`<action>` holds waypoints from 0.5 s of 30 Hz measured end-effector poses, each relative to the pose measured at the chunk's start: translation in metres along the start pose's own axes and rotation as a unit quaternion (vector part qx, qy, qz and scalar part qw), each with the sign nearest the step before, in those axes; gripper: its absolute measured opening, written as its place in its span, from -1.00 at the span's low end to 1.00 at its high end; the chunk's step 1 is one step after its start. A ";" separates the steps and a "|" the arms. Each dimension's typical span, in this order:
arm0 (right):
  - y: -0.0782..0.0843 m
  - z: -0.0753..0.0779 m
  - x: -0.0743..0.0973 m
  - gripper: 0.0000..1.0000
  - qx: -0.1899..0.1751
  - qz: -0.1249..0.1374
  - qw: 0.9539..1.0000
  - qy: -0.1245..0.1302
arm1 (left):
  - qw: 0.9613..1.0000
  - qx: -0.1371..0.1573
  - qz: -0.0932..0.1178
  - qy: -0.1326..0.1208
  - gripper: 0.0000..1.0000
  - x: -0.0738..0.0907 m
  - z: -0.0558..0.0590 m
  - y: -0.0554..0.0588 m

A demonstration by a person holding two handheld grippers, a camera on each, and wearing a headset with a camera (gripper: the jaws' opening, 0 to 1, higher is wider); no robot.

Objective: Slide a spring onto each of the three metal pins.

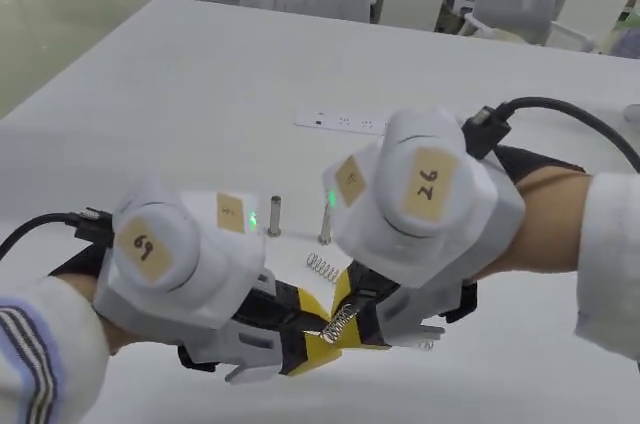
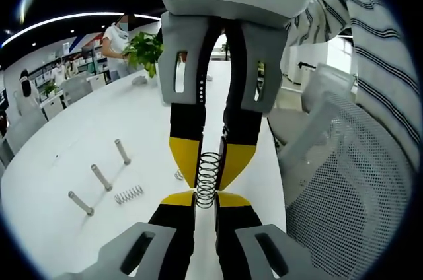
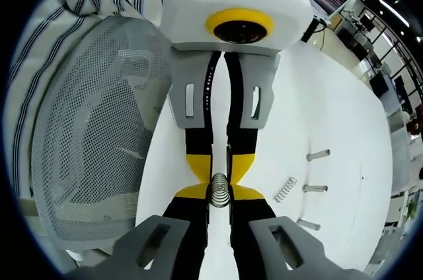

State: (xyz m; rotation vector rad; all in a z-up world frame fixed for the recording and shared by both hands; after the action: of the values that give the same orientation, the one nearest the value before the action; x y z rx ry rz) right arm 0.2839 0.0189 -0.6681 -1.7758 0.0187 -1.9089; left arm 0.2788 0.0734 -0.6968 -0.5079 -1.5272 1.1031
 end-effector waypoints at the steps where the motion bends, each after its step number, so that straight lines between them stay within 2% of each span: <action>1: 0.000 0.000 0.000 -0.85 -0.002 0.000 1.000 -0.001 | 1.000 0.000 0.000 0.000 -0.95 0.000 0.000 0.000; 3: -0.001 0.000 0.000 -0.85 -0.008 0.000 1.000 -0.004 | 1.000 0.005 0.004 -0.004 -0.94 0.001 0.001 0.001; 7: -0.001 0.001 0.000 -0.85 -0.008 -0.002 1.000 -0.007 | 1.000 0.016 0.019 -0.016 -0.79 0.005 -0.001 0.001; 11: -0.001 0.002 0.000 -0.85 -0.006 -0.004 1.000 -0.007 | 0.999 0.024 0.025 -0.024 -0.75 0.012 -0.002 0.001; 15: -0.001 0.004 0.001 -0.85 -0.006 -0.006 1.000 -0.007 | 0.998 0.036 0.024 -0.040 -0.62 0.018 -0.006 0.007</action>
State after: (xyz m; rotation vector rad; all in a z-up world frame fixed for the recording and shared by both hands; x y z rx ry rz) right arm 0.2875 0.0210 -0.6664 -1.8004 0.0139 -1.9076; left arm 0.2777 0.0935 -0.6941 -0.4578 -1.5457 1.2225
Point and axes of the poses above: the centre of the closed fingertips' face, and the gripper's own axes: x roughly backward along the fingers, z roughly to its right, y roughly out of its underside, the point moved 6 cm from there along x, roughly backward along the fingers, and after that the axes turned 6 degrees about x, right-handed, at the moved point
